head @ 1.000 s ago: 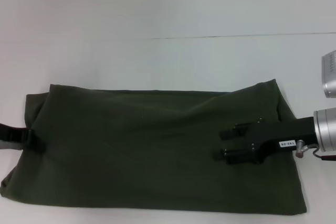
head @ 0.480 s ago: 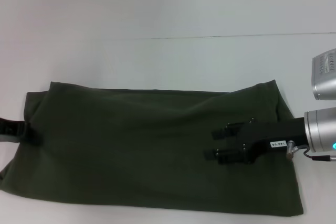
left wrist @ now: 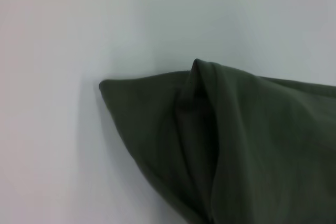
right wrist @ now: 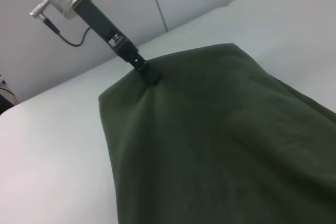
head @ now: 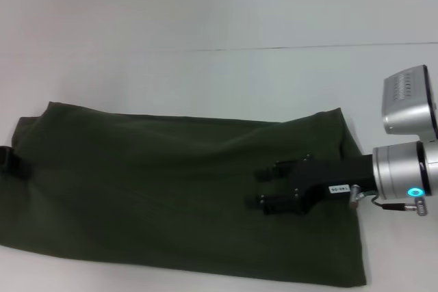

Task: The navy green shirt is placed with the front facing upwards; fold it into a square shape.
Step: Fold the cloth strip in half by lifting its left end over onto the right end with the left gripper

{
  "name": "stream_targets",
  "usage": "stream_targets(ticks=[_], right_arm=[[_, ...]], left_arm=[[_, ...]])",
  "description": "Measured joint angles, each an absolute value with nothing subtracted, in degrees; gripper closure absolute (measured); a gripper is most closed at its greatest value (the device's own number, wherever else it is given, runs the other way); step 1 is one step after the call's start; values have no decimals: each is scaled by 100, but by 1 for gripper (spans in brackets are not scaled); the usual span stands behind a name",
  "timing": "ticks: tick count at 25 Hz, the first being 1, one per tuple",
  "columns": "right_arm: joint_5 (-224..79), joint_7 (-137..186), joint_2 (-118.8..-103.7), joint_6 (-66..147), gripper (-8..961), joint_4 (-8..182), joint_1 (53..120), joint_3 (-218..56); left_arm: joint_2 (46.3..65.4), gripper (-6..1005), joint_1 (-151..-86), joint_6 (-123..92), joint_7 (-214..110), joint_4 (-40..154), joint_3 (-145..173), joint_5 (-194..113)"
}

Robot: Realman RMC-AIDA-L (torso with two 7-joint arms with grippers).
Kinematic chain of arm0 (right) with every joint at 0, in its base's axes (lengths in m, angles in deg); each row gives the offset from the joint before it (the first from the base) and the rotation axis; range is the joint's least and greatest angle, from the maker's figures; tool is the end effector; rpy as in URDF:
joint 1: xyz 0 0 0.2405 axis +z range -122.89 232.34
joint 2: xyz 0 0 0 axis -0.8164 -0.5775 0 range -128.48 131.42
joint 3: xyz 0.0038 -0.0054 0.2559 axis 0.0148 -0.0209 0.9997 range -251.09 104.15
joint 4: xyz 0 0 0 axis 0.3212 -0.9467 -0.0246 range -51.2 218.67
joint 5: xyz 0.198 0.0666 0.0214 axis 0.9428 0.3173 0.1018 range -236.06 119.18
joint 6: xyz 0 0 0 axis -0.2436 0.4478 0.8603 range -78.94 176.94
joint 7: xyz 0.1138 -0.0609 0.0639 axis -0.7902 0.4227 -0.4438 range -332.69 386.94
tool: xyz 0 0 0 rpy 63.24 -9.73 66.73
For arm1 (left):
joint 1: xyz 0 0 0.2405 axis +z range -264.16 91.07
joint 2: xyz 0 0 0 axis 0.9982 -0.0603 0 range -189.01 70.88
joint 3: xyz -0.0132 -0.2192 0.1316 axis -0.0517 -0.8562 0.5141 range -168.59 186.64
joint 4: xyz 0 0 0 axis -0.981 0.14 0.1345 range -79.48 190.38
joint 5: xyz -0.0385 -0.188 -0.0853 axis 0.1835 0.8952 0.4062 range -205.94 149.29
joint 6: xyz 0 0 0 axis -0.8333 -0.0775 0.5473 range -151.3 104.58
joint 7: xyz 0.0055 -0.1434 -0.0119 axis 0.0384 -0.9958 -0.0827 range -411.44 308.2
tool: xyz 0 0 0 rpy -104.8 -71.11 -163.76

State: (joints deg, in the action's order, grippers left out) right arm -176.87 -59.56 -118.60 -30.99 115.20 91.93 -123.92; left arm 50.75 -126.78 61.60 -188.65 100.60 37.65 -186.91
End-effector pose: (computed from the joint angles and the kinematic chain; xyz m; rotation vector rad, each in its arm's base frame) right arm 0.2387 0.3439 -0.0532 -2.8897 0.7350 0.4643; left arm -0.3232 0.3736 0.0974 -2.1077 -1.6633 0.0747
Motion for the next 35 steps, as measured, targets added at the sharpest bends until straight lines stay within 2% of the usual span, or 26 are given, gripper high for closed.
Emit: stream_targets(ticks=[20,27,35], right_arm=[[-17009,-4677,-11890,-2297,264,10392,9478,-12392],[-16703,-3787,-11920,-2100,265,9827,9593,-12392],[-16585,-3616,-11927,-2008,265,9689,9620,-12392]], left_arm=[[5019,927,-12655,6888,-18523,10029,3356,-17554],[5061,928,-12645,7041,-18399,9817,3347,-17195],[5224,927,-12655,7266,-18355,9680,3394,-16607]])
